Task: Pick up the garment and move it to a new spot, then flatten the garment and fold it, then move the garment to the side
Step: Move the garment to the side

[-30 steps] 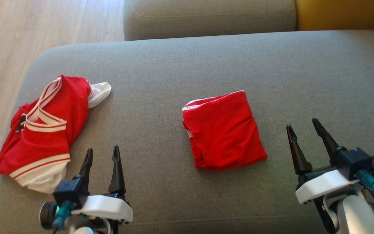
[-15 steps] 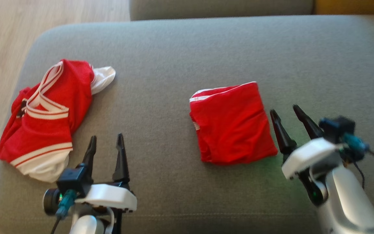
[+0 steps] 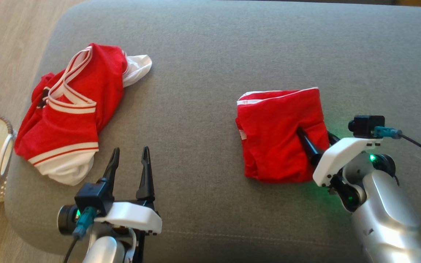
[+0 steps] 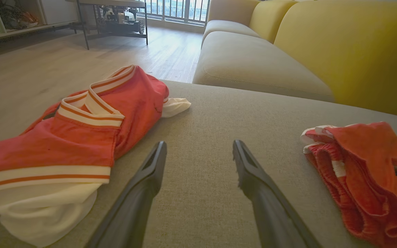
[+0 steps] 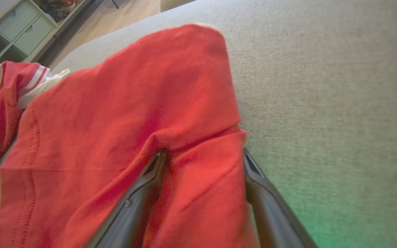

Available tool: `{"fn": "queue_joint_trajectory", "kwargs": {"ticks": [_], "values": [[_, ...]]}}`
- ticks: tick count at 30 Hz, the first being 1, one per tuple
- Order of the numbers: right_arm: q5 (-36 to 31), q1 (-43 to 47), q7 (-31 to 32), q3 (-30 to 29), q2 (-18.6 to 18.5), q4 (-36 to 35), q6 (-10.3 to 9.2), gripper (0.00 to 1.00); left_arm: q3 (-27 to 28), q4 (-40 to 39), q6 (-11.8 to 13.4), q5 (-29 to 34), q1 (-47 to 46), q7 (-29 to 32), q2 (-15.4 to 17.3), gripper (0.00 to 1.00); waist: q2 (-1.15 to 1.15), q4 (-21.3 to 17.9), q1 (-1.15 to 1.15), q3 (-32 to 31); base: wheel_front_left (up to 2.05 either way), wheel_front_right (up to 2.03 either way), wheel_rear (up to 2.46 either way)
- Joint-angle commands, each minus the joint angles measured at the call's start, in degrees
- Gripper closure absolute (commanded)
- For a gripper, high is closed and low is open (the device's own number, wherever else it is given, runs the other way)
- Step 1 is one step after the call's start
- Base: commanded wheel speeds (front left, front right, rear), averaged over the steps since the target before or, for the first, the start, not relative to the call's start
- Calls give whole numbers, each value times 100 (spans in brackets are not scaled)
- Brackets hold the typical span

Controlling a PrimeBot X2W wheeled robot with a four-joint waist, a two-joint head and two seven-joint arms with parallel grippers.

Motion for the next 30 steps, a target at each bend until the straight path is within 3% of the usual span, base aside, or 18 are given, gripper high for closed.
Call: {"fn": "queue_joint_trajectory", "kwargs": {"ticks": [1,2,3,4,5,13,17,23,30], "values": [[30,-198,-20,158,-14,-130,-2,0,162,-157,8,-1,-258,-70,-6,0,0,23,-1,15,0,0,0],[41,-230,-35,207,-33,-67,-2,0,155,-152,9,6,-262,-70,-6,0,0,38,-1,21,0,0,0],[49,-260,-55,248,-47,-8,-2,17,150,-149,11,10,-264,-70,-6,0,0,50,-1,27,0,0,0],[56,-289,-80,280,-59,50,-2,62,145,-147,14,15,-267,-70,-6,0,0,60,-1,34,0,0,0],[41,-321,-113,318,-78,103,-2,100,141,-148,18,21,-269,-70,-6,0,0,67,-1,43,0,0,0],[-145,-529,-540,698,-226,388,-2,100,149,-171,14,85,-283,-70,-6,0,0,-25,-1,34,0,0,0],[-265,-634,-713,1030,-385,381,-2,100,179,-235,-23,150,-281,-70,-6,0,0,-302,-1,-36,0,0,0],[-253,-835,-705,1209,-790,216,-2,100,202,-346,-52,216,-387,-70,-6,0,0,-873,-1,118,0,0,0],[-68,-1353,-606,1401,-1265,17,-2,100,205,-343,-200,511,-780,-70,-6,0,0,-1709,-1,713,0,0,0]]}}
